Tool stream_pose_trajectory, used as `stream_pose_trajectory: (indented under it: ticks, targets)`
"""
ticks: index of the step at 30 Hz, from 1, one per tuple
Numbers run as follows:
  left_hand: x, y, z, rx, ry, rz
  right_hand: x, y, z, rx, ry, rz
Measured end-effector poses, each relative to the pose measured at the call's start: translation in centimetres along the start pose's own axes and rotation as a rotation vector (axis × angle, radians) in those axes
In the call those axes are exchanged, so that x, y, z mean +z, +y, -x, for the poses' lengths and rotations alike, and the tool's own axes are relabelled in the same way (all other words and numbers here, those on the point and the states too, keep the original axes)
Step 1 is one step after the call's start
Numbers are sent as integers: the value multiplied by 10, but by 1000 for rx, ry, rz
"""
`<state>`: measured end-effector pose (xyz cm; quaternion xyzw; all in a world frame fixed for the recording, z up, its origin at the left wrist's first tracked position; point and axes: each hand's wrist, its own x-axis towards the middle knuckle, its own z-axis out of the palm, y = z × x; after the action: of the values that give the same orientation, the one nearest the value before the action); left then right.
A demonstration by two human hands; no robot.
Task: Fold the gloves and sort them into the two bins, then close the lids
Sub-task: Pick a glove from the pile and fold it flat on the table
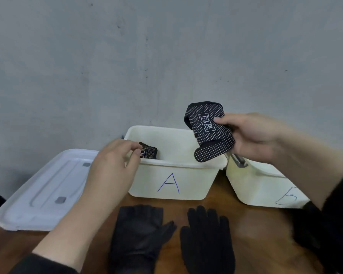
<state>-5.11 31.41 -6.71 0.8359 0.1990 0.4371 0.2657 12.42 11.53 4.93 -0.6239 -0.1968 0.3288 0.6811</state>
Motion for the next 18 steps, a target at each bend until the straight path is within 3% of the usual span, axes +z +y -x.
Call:
stream_pose_trajectory:
  ticks: [10, 16, 18]
  targets:
    - [22, -31, -25, 199, -175, -96, 31, 37, -111, 222, 93, 213]
    - [24, -32, -27, 216, -145, -114, 33, 67, -142, 324, 101, 316]
    - [25, -32, -27, 226, -135, -119, 37, 70, -145, 391, 70, 471]
